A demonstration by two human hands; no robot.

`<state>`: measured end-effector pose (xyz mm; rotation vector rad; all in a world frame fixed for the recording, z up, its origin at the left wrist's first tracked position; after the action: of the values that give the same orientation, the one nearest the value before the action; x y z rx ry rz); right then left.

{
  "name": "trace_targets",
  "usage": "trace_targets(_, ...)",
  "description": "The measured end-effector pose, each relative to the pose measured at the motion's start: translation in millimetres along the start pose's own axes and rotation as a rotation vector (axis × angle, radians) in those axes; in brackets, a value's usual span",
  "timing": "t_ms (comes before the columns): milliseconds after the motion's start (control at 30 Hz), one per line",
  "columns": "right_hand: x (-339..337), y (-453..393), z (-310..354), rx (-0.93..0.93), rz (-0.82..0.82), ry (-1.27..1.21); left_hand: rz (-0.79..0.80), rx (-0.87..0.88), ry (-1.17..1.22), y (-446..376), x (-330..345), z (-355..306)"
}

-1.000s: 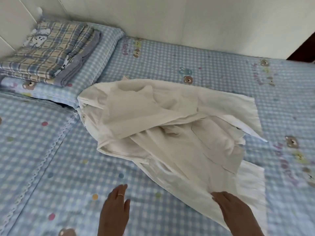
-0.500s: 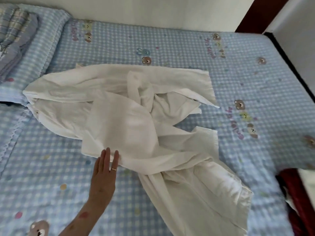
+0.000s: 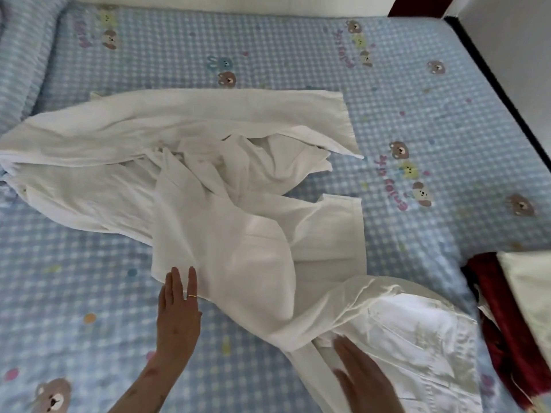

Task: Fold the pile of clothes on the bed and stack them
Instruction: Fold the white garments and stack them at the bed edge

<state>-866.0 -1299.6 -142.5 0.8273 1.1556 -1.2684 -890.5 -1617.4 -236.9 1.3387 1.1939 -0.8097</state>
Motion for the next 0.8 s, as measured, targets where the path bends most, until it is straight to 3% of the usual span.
trace_targets(67,28,-5,40,-0.203,0.154,0.015,-0.011,-0.006,-0.022,-11,5,9)
trace_targets(133,80,-13,60,-0.268,0.423,0.074,-0.045,0.001,-0.018,-28,9,20)
trace_targets(333,117,-10,49,-0.42,0.562,0.104,-0.134,0.233,-0.142,-62,22,37)
trace_targets(467,99,-13,51,-0.563,0.37,0.168,-0.269,0.136,-0.028,-59,-14,54)
trace_targets(567,50,-43,41,-0.306,0.074,0.012,-0.44,0.08,0.102,-55,-73,65)
trace_targets(700,-9,-89,19,-0.033,-0.069,-0.148,-0.651,0.306,0.124,-76,-167,29)
trace_targets(800,-42,-125,2,0.143,-0.114,-0.13,-0.737,0.353,0.126,-115,-225,-10)
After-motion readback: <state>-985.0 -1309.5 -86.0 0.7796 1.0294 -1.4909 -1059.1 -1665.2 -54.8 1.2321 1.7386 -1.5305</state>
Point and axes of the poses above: each hand's wrist, its own y-axis away from the middle knuckle, its own x-axis out of the palm, z = x × y, the point moved 7 cm from there along -y, towards the middle knuckle, and after that the axes turned 3 degrees about z, right-handed, at the moved point
